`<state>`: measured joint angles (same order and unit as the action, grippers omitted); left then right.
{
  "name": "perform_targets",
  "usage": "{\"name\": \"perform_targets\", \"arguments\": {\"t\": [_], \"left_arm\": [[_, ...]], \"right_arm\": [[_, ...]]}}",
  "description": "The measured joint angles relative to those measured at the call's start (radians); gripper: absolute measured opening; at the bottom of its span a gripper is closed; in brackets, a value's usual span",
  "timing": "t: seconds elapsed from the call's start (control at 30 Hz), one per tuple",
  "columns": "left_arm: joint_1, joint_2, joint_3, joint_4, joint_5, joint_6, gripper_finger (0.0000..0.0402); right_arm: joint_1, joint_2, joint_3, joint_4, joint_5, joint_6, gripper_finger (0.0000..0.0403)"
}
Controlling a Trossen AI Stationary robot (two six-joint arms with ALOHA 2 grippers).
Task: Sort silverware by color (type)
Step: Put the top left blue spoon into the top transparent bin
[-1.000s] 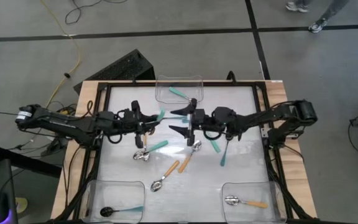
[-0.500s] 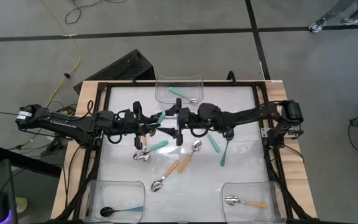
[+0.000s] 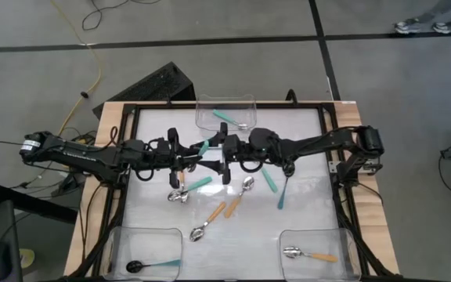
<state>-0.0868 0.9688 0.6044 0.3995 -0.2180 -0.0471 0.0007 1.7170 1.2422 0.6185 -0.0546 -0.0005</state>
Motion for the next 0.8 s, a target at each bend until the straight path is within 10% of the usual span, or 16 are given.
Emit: {"name": "perform_targets", "arguments": {"t": [0.3, 0.8], "left_arm": [[-0.001, 0.000, 0.000, -0.003, 0.002, 0.002, 0.0042], [-0.005, 0.000, 0.000, -0.040, 0.001, 0.045, 0.0066]], "right_arm": [[-0.003, 0.000, -0.001, -0.048, 0.003, 0.015, 0.0093], [-0.003, 0.000, -0.001, -0.065, 0.011, 0.034, 0.0092]]}}
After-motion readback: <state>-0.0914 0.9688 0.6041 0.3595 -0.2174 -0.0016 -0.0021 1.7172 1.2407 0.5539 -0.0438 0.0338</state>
